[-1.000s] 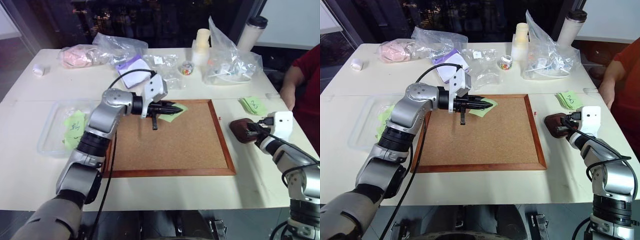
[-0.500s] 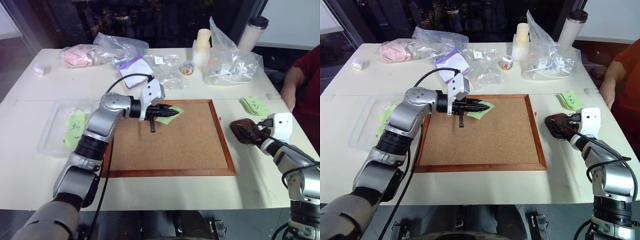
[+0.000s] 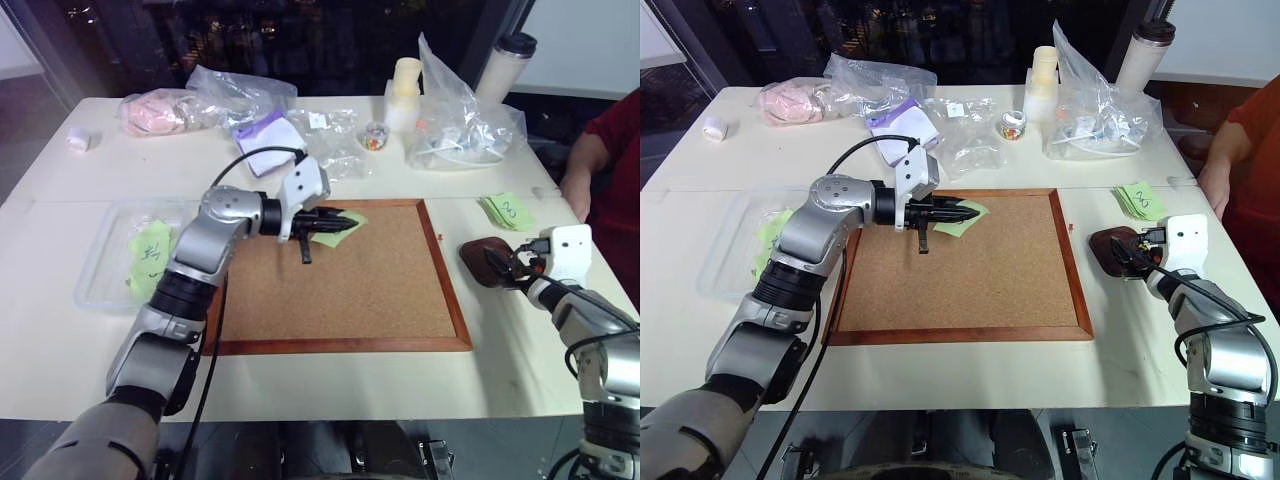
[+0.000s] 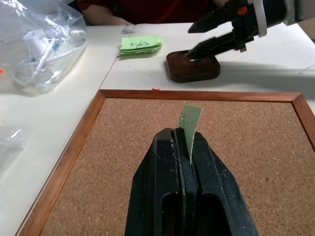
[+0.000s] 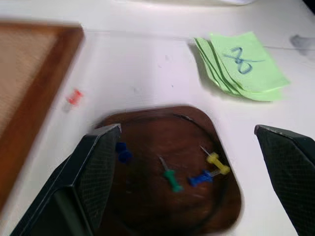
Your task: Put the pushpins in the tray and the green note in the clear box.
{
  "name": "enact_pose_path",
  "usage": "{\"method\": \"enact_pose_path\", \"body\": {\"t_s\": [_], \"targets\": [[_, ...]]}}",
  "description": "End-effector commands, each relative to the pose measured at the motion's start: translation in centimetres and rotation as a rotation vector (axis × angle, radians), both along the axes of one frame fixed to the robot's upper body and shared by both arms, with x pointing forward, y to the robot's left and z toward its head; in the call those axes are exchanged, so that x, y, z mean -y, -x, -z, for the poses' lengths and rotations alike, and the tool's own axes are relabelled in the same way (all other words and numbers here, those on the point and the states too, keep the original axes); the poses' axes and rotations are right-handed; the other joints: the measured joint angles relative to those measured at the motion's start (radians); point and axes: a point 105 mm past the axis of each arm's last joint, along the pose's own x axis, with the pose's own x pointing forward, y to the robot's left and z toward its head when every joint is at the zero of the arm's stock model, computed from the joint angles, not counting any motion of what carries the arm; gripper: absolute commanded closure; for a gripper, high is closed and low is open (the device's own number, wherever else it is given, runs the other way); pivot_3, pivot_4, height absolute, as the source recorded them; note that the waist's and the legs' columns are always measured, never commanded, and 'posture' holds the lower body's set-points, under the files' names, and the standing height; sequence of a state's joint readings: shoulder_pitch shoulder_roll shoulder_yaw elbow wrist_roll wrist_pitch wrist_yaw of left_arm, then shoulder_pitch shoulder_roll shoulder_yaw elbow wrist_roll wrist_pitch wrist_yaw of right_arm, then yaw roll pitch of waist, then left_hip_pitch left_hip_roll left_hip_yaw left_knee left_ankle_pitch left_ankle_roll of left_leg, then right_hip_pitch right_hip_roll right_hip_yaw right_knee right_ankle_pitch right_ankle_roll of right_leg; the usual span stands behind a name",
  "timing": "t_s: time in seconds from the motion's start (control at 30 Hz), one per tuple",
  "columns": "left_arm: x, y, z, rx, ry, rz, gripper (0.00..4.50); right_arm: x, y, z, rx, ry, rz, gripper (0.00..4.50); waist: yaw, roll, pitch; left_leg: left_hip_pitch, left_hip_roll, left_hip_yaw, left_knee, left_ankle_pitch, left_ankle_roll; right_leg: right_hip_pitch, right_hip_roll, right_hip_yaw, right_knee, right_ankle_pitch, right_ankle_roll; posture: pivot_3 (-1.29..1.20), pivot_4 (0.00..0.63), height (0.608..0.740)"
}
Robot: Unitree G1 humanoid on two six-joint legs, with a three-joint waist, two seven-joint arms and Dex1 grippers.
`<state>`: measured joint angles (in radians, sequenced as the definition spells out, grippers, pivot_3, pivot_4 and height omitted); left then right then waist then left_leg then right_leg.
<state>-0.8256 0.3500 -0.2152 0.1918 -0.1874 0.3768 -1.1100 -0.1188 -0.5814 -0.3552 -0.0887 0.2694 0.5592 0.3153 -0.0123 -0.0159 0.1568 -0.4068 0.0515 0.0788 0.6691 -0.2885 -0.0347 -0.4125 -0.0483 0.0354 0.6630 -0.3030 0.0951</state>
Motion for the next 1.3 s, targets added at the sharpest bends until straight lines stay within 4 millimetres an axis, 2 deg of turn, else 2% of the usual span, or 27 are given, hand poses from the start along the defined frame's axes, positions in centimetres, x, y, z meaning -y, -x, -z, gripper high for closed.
{"method": "enact_pose_path", "body": {"t_s": [0.03,0.37,0.63,0.77,0.83,0.9,1.0,1.1,1.17,1.3], "targets": [[0.4,0.5,-1.1,0.049,0.018,0.023,4.5,0.3,-0.3,-0.5,0.02,0.074,-0.009,0.07,-0.001,0.0,0.0,0.0,0.0,0.0,0.0,0.0,0.0,0.0,0.0,0.0,0.0,0.0,0.0,0.0,0.15,0.734],[0.2,0.4,-1.2,0.056,0.018,0.009,4.5,-0.3,-0.7,-0.8,0.043,0.078,-0.045,0.07,0.0,0.0,0.0,0.0,0.0,0.0,0.0,0.0,-0.001,0.0,0.0,0.0,0.0,0.0,0.0,0.0,0.15,0.734],[-0.8,0.3,-1.4,0.041,0.025,-0.012,4.5,-1.7,-0.3,-5.8,0.219,0.065,-0.105,0.07,-0.002,0.0,0.0,0.0,0.0,0.0,0.0,0.0,-0.001,0.0,0.0,0.0,0.001,0.0,0.0,0.0,0.15,0.734],[-2.1,-1.4,-3.1,0.076,0.116,-0.17,4.5,-3.9,0.5,-9.2,0.304,0.045,-0.227,0.07,0.001,0.0,0.0,0.0,0.0,0.0,0.001,0.0,-0.001,0.0,0.0,0.0,0.001,0.0,0.0,0.0,0.15,0.734],[-3.9,-3.3,-4.9,0.101,0.211,-0.357,4.5,-6.0,1.1,-10.7,0.326,0.023,-0.348,0.07,0.001,0.0,0.0,0.0,0.0,-0.001,0.001,0.0,0.0,0.0,0.0,0.0,0.001,0.0,0.0,0.0,0.15,0.734],[-6.3,-4.6,-6.6,0.144,0.271,-0.544,4.5,-9.1,1.9,-11.9,0.326,-0.062,-0.532,0.07,-0.002,0.0,0.0,0.0,0.0,-0.003,0.002,-0.001,0.002,0.0,0.0,0.0,0.001,0.0,0.0,0.0,0.15,0.734],[-9.6,-5.1,-7.5,0.165,0.257,-0.771,4.5,-13.2,3.3,-12.9,0.288,-0.166,-0.777,0.07,-0.006,0.0,0.0,0.001,0.001,-0.004,0.002,-0.003,0.005,0.0,0.001,0.0,0.002,0.0,0.0,0.0,0.15,0.734],[-12.4,-3.2,-7.4,0.124,0.198,-0.952,4.5,-17.2,4.8,-12.5,0.188,-0.205,-1.02,0.07,-0.008,-0.001,0.0,0.0,0.001,-0.004,0.002,-0.003,0.005,0.0,0.0,0.0,0.002,0.0,0.0,0.0,0.15,0.734],[-15.6,-1.6,-6.6,0.1,0.105,-1.153,4.5,-19.2,5.6,-11.8,0.115,-0.201,-1.156,0.07,-0.005,-0.001,0.0,0.0,0.001,-0.004,0.002,-0.003,0.006,0.0,0.0,0.001,0.002,0.0,0.0,0.0,0.15,0.734],[-22.8,1.6,-5.1,0.054,-0.016,-1.555,4.5,-21.3,5.8,-11.0,0.065,-0.203,-1.291,0.07,-0.002,-0.001,0.001,-0.001,0.001,-0.005,0.005,-0.004,0.007,0.0,0.0,0.0,0.003,0.0,0.0,0.0,0.15,0.734]]}}
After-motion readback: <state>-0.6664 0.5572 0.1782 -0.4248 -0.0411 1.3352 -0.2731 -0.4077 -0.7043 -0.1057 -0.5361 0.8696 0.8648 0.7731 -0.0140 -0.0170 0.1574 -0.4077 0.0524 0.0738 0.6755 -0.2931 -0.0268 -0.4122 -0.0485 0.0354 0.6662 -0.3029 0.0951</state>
